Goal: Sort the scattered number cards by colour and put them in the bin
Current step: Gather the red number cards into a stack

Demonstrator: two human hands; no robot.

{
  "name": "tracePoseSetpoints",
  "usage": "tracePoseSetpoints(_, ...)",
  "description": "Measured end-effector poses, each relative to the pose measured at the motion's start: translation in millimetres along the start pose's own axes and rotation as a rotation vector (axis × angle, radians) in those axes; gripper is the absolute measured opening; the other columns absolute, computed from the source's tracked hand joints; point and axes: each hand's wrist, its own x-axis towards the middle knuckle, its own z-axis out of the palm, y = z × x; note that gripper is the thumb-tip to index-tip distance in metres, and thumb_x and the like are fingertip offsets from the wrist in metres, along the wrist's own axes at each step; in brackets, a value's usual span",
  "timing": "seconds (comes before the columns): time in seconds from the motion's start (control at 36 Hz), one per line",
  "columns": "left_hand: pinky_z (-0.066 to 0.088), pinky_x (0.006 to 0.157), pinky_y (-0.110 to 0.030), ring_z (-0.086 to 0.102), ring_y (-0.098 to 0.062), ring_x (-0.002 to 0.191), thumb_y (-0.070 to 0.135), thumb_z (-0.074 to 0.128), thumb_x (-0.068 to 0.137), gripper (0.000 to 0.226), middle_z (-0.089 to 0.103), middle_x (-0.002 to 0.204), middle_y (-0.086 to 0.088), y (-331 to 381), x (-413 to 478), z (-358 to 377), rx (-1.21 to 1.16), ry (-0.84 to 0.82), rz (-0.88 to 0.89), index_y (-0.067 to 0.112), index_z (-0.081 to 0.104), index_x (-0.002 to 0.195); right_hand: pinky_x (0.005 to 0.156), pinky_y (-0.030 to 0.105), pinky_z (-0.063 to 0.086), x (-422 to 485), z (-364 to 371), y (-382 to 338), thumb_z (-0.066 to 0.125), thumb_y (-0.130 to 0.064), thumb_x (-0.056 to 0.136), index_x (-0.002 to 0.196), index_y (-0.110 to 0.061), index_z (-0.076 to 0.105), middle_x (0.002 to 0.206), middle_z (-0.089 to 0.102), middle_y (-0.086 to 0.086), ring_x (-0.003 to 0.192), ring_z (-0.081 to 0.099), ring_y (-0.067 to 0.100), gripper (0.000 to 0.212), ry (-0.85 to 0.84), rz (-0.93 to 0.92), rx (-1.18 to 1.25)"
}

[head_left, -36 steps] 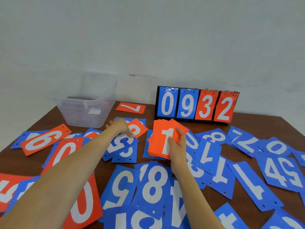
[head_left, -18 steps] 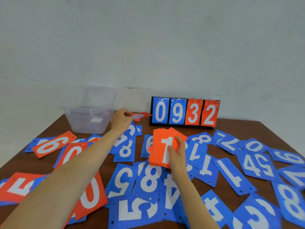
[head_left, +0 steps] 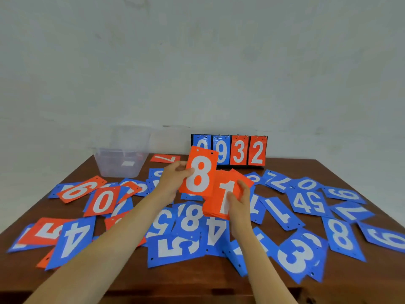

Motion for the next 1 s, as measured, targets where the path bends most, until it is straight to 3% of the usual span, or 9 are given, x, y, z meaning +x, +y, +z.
tracePoseSetpoints(0.11, 0.058, 0.074, -0.037, 0.069, -0.024, 0.087, 0.017, 0.066, 0.087, 0.018, 0.067, 0.104, -0.01, -10.8, -31.5, 14.2, 0.004, -0.112, -0.102, 0.015, 0.059, 0.104, 0.078, 0.046, 0.058, -10.5, -2.7, 1.0, 0.04, -0.019, 0.101, 0.134, -0.039, 0.034, 0.123, 0.049, -0.006, 0.1, 0.064, 0.023, 0.038, 0.01, 0.02, -0.001)
tracePoseSetpoints(0.19, 0.053, 0.062, -0.024, 0.065, -0.013, 0.074, 0.02, 0.066, 0.087, 0.015, 0.064, 0.086, -0.003, -20.6, -44.7, 22.5, 0.128, -0.119, -0.05, 0.017, 0.058, 0.099, 0.071, 0.039, 0.059, -16.2, -3.5, 0.9, 0.034, -0.029, 0.103, 0.132, -0.037, 0.038, 0.121, 0.052, -0.002, 0.097, 0.063, 0.019, 0.03, 0.027, -0.007, 0.035)
tracePoseSetpoints(0.25, 0.05, 0.062, -0.025, 0.061, -0.014, 0.072, 0.025, 0.067, 0.086, 0.016, 0.056, 0.076, 0.0, -28.4, -48.3, 26.3, 0.251, -0.094, 0.0, 0.019, 0.057, 0.096, 0.063, 0.032, 0.056, -17.9, -3.9, 0.3, 0.034, -0.038, 0.102, 0.132, -0.035, 0.039, 0.12, 0.055, -0.001, 0.094, 0.063, 0.016, 0.031, 0.035, -0.004, 0.063)
tracePoseSetpoints(0.33, 0.051, 0.068, -0.032, 0.062, -0.021, 0.078, 0.03, 0.069, 0.084, 0.018, 0.055, 0.074, -0.001, -36.8, -49.4, 29.6, 0.387, -0.062, 0.042, 0.024, 0.054, 0.09, 0.062, 0.029, 0.056, -19.4, -2.8, 0.5, 0.049, -0.039, 0.096, 0.134, -0.038, 0.036, 0.126, 0.049, -0.003, 0.099, 0.061, 0.016, 0.04, 0.005, 0.002, 0.038)
tracePoseSetpoints(0.44, 0.038, 0.056, -0.019, 0.049, -0.009, 0.066, 0.03, 0.069, 0.083, 0.024, 0.046, 0.072, 0.004, -45.0, -41.4, 29.5, 0.512, -0.01, 0.102, 0.018, 0.051, 0.095, 0.073, 0.039, 0.059, -13.5, 2.5, 7.4, 0.065, -0.023, 0.089, 0.134, -0.043, 0.032, 0.135, 0.045, 0.002, 0.108, 0.059, 0.026, 0.059, -0.016, 0.007, -0.042)
tracePoseSetpoints(0.58, 0.036, 0.063, -0.014, 0.048, -0.009, 0.084, 0.031, 0.064, 0.088, 0.024, 0.05, 0.098, 0.001, -59.3, -5.7, 16.0, 0.508, 0.046, 0.108, 0.017, 0.049, 0.099, 0.074, 0.037, 0.057, 12.5, 17.8, 8.7, 0.056, -0.02, 0.094, 0.136, -0.039, 0.031, 0.128, 0.042, -0.003, 0.104, 0.055, 0.022, 0.052, -0.023, 0.035, -0.064)
tracePoseSetpoints(0.72, 0.04, 0.082, -0.026, 0.052, -0.018, 0.106, 0.024, 0.054, 0.094, 0.029, 0.052, 0.123, -0.01, -73.7, 64.1, -14.5, 0.563, 0.088, 0.035, 0.006, 0.052, 0.117, 0.08, 0.042, 0.057, 53.9, 40.8, 18.5, 0.053, -0.024, 0.096, 0.136, -0.038, 0.033, 0.131, 0.043, -0.004, 0.107, 0.054, 0.022, 0.047, -0.047, 0.046, -0.116)
tracePoseSetpoints(0.83, 0.039, 0.081, -0.028, 0.056, -0.019, 0.1, 0.017, 0.055, 0.093, 0.039, 0.043, 0.137, -0.014, -88.9, 134.4, -43.2, 0.744, -0.007, -0.062, 0.005, 0.048, 0.129, 0.087, 0.043, 0.054, 91.4, 70.5, 28.0, 0.051, -0.021, 0.096, 0.136, -0.035, 0.036, 0.133, 0.042, -0.004, 0.111, 0.052, 0.022, 0.044, -0.068, 0.069, -0.128)
tracePoseSetpoints(1.0, 0.044, 0.09, -0.034, 0.053, -0.032, 0.116, 0.007, 0.051, 0.09, 0.04, 0.051, 0.133, -0.018, -103.5, 230.3, -73.1, 1.055, -0.032, -0.116, 0.001, 0.051, 0.129, 0.089, 0.045, 0.053, 149.3, 124.2, 43.1, 0.052, -0.02, 0.096, 0.132, -0.037, 0.038, 0.134, 0.043, -0.001, 0.11, 0.053, 0.022, 0.042, -0.166, 0.114, -0.16)
